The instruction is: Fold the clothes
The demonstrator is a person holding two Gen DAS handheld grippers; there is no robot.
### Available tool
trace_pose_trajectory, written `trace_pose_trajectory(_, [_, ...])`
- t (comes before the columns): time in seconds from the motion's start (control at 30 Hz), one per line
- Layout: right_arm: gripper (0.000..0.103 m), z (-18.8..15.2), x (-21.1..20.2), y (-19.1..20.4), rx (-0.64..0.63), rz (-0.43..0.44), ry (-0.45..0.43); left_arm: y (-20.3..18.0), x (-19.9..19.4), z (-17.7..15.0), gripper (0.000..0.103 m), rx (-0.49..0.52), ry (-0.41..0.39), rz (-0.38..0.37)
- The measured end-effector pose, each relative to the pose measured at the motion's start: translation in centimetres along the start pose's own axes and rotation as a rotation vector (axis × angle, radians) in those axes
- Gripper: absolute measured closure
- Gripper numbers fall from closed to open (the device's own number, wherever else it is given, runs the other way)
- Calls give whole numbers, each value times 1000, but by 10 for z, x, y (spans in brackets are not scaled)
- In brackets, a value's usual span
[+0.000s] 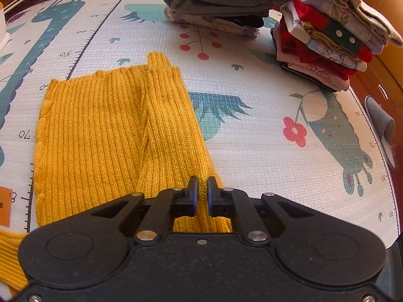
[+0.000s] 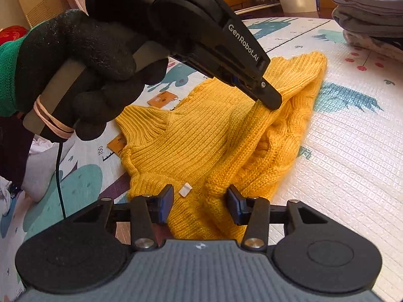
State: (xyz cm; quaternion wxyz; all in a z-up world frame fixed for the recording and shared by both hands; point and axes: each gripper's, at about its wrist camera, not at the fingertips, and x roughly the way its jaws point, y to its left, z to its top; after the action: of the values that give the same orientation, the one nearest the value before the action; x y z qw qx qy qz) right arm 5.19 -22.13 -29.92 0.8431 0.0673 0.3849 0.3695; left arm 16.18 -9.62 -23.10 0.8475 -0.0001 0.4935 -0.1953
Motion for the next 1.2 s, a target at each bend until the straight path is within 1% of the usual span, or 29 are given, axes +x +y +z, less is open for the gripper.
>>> trace_pose_trajectory(0.07, [56,2,-12,0,16,-10,-47,1,-3,3,98,-10,-10,-3])
trace_pose_trajectory(0.17, [56,0,-15,-4,23,-76,-100,0,-4,4,98,-14,-15,-2])
trace_pose_trajectory(0.23, [55,-1,-8,-10,24,-106,-107,1,-5,4,98,-13,-17,-1])
trace_pose_trajectory(0.33, [53,-1,-3,-16,14,-99,-98,2,-6,2,98,-13,-20,1])
trace_pose_trajectory(0.37, [51,-1,1,-16,10,-83,-80,3,-6,2,98,-12,-21,1])
trace_pose_trajectory(0.4, [45,-2,5,-17,6,-66,-61,3,-7,1,98,-12,-21,2])
trace_pose_trajectory(0.47, [37,2,18,-7,-65,-11,-8,4,-8,0,98,-11,-23,3])
trace_pose_trajectory(0.5, [34,4,22,4,-142,-18,15,5,-8,0,98,-11,-24,3])
trace_pose_trajectory(0.53, [34,5,26,13,-212,-30,38,6,-9,-1,98,-11,-25,4])
trace_pose_trajectory(0.57, [34,5,28,19,-253,-45,57,6,-9,-1,98,-10,-26,4])
trace_pose_trajectory(0.63, [34,2,27,27,-300,-69,62,8,-12,-1,98,-14,-34,5])
trace_pose_trajectory(0.7, [40,1,23,32,-341,-104,61,10,-15,0,98,-23,-44,5])
trace_pose_trajectory(0.8, [41,3,7,28,-309,-115,29,12,-17,1,98,-28,-52,6])
trace_pose_trajectory(0.93, [47,-5,-3,27,-309,-143,5,13,-13,-2,98,-26,-40,1])
trace_pose_trajectory(1.0, [47,-8,5,37,-388,-134,23,13,-10,-6,98,-25,-29,2])
trace_pose_trajectory(1.07, [47,-10,20,51,-499,-134,68,13,-10,-8,98,-18,-23,2])
trace_pose_trajectory(1.13, [43,-12,33,62,-587,-125,121,12,-11,-10,98,-6,-23,7])
trace_pose_trajectory(1.2, [39,-12,38,63,-603,-109,146,12,-12,-10,98,-8,-26,10])
